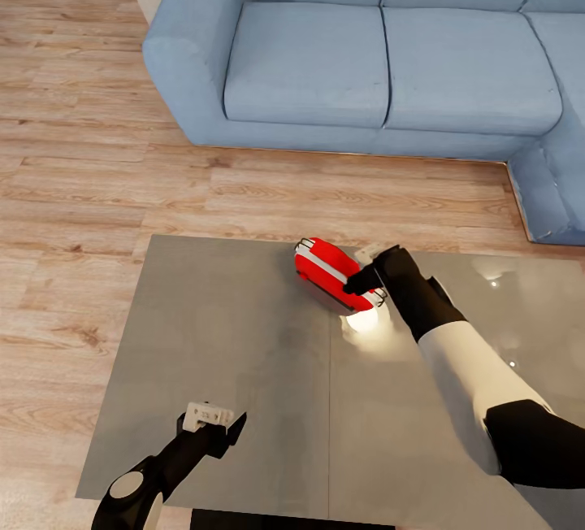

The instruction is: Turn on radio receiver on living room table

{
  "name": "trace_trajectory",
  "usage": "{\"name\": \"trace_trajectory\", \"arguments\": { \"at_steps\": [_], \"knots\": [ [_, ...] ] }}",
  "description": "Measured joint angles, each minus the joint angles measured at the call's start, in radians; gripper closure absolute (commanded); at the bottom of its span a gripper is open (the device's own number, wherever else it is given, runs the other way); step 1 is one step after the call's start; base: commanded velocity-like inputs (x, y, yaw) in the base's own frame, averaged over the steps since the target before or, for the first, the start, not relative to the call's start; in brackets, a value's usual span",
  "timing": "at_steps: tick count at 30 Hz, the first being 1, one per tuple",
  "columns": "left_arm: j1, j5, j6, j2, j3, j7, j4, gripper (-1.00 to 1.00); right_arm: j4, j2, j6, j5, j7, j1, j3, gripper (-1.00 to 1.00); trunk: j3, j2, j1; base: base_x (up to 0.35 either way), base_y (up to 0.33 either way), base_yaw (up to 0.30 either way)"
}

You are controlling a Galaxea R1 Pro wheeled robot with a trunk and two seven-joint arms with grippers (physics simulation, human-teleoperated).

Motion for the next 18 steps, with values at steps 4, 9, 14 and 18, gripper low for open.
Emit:
{"name": "trace_trajectory", "arguments": {
  "at_steps": [4,9,14,18],
  "knots": [
    [0.000,0.000,0.000,0.000,0.000,0.000,0.000,-1.00,0.005,0.000,-0.013,0.015,0.001,0.000,0.000,-1.00,0.000,0.000,0.000,0.000,0.000,0.000],
    [0.000,0.000,0.000,0.000,0.000,-0.001,0.000,-1.00,0.014,0.000,-0.017,0.019,0.001,0.000,0.001,-1.00,0.000,0.000,0.000,0.000,0.000,0.000],
    [0.000,0.000,0.000,0.000,0.000,0.000,0.000,-1.00,0.019,-0.001,-0.020,0.047,0.002,0.000,0.001,-1.00,0.000,0.000,0.000,0.000,0.000,0.000],
    [0.000,0.000,0.000,0.000,0.000,0.000,0.000,-1.00,0.023,-0.001,-0.023,0.110,0.005,0.000,0.004,-1.00,0.000,0.000,0.000,0.000,0.000,0.000]
  ]
}}
